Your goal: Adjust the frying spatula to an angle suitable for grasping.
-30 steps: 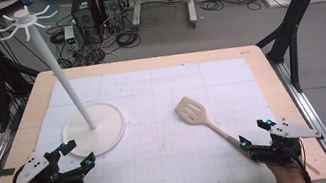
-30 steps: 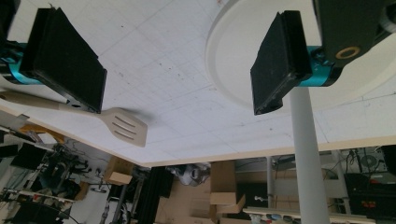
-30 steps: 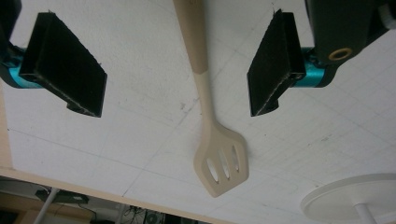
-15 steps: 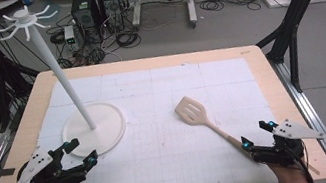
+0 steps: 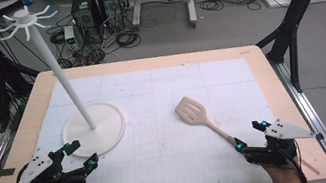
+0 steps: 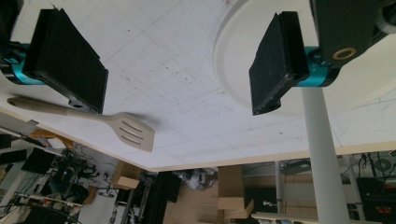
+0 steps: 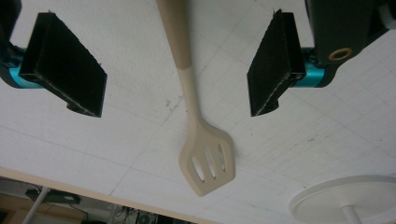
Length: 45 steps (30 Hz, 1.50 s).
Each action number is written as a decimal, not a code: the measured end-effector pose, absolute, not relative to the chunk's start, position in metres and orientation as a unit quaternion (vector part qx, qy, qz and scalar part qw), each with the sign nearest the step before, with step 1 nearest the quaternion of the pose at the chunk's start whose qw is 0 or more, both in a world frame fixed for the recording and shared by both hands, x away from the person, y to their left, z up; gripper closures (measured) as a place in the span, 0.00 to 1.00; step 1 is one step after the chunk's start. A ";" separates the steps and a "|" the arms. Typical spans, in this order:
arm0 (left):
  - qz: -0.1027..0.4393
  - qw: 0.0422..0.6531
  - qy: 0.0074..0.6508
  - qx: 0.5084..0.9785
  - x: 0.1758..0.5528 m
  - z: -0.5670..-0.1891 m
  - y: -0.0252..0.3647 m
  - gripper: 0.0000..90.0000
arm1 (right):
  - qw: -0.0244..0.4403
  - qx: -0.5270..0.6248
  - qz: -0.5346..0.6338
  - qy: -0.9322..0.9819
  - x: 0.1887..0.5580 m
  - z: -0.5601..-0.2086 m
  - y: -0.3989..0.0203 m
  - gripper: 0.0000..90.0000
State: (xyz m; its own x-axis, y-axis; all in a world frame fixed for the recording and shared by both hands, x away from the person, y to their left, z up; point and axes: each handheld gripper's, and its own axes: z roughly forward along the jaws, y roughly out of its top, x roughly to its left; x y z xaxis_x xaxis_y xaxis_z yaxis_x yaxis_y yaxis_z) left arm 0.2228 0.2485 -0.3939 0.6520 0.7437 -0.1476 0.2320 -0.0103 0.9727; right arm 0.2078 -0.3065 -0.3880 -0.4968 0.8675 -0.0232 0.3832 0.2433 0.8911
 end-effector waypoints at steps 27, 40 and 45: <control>0.195 0.601 0.356 0.689 0.227 -0.397 0.246 0.24 | 0.185 0.401 0.285 0.851 0.310 -0.424 -0.250 0.63; 0.194 0.600 0.360 0.688 0.228 -0.397 0.246 0.24 | 0.129 0.398 0.308 0.854 0.326 -0.432 -0.256 0.86; 0.195 0.599 0.361 0.687 0.228 -0.397 0.247 0.24 | 0.119 0.365 0.317 0.867 0.324 -0.432 -0.249 0.86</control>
